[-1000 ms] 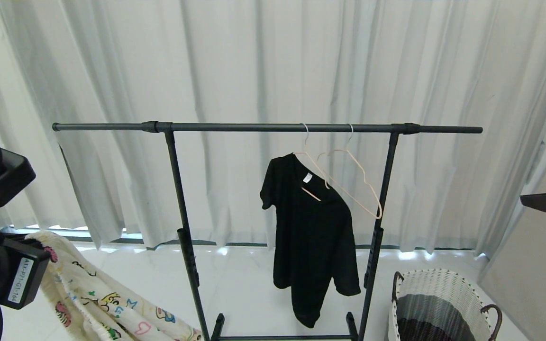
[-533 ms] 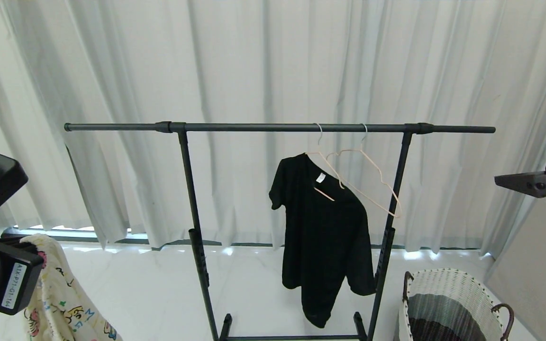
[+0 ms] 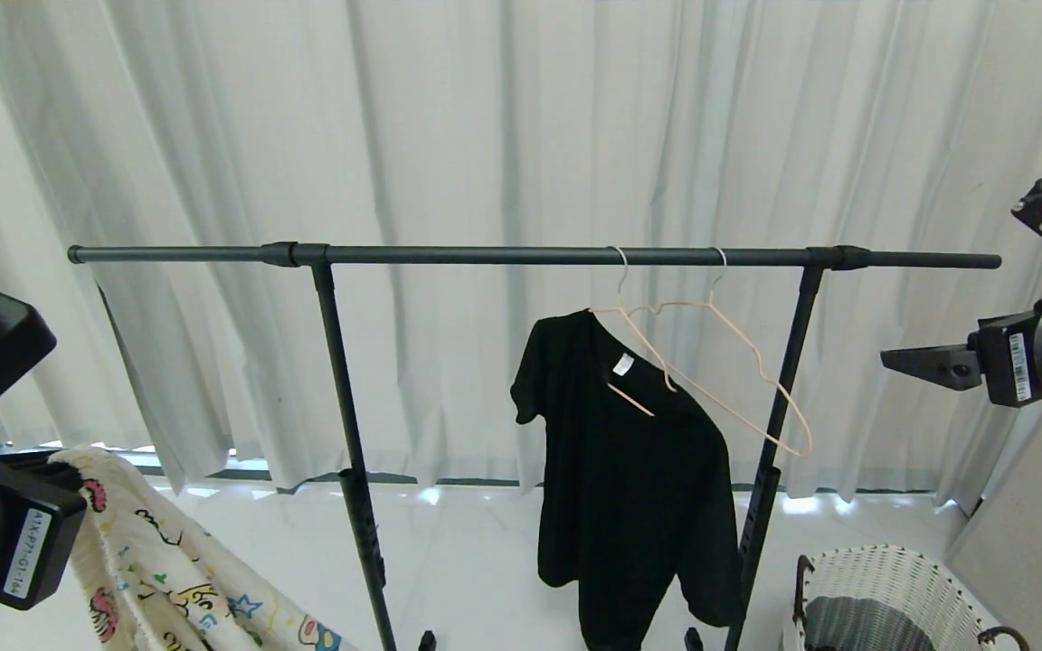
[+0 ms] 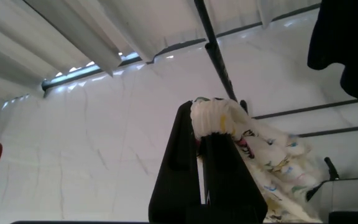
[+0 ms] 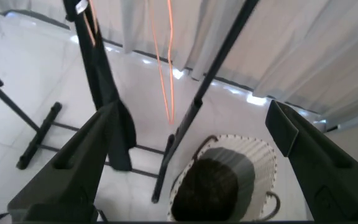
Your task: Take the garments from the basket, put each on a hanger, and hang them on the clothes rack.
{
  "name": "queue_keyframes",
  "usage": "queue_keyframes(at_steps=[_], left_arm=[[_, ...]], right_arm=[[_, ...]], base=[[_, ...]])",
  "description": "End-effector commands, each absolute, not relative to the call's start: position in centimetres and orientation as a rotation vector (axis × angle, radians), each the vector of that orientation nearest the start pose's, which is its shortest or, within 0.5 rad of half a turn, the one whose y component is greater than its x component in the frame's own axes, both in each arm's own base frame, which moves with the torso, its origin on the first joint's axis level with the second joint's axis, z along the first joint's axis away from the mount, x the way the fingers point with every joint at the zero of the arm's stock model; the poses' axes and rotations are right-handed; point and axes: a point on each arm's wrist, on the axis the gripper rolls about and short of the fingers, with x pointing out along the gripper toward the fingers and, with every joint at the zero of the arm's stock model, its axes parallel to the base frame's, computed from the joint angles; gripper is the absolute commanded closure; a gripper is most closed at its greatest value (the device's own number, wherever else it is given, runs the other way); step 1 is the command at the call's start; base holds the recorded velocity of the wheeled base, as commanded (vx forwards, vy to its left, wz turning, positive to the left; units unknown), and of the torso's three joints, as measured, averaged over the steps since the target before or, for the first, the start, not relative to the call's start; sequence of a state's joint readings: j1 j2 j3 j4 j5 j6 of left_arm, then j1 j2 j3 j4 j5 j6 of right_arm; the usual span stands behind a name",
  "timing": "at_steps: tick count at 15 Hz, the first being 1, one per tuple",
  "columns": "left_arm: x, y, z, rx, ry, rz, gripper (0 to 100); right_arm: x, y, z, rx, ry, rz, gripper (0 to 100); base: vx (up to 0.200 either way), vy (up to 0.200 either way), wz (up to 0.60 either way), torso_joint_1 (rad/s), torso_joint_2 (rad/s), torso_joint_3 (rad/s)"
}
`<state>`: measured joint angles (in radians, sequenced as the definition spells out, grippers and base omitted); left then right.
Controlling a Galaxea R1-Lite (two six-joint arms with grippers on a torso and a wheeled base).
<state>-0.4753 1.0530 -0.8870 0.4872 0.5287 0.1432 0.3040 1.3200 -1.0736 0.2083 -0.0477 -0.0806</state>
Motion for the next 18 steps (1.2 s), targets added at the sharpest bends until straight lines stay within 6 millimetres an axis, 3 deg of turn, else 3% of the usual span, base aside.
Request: queue_keyframes(at_steps=[1, 7, 11, 14, 18], left_arm=[[10.8, -4.3, 24.6, 0.456, 0.579, 0.009, 100], [10.8, -4.3, 24.6, 0.456, 0.577, 0.010, 100], [10.6, -4.2, 24.7, 0.452, 0.570, 0.011, 100], [10.3, -4.0, 24.8, 0.447, 0.560, 0.013, 100], [9.3, -3.5, 25.2, 0.456, 0.523, 0.010, 100]], right_arm=[[20.7, 6.1, 26.7, -0.172, 0.474, 0.263, 0], [22.0, 6.5, 25.7, -0.193, 0.482, 0.276, 0], [22.9, 6.4, 24.4, -0.232, 0.526, 0.343, 0], [24.8, 5.8, 22.8, -0.335, 0.562, 0.447, 0], [28.8, 7.0, 19.6, -0.336, 0.576, 0.520, 0]], base=[[0.200, 0.000, 0.00, -0.002, 0.01, 0.002], [0.200, 0.000, 0.00, 0.003, 0.00, 0.001], [0.000, 0.000, 0.00, 0.000, 0.00, 0.000], [0.000, 0.000, 0.00, 0.000, 0.00, 0.000], [0.000, 0.000, 0.00, 0.000, 0.00, 0.000]])
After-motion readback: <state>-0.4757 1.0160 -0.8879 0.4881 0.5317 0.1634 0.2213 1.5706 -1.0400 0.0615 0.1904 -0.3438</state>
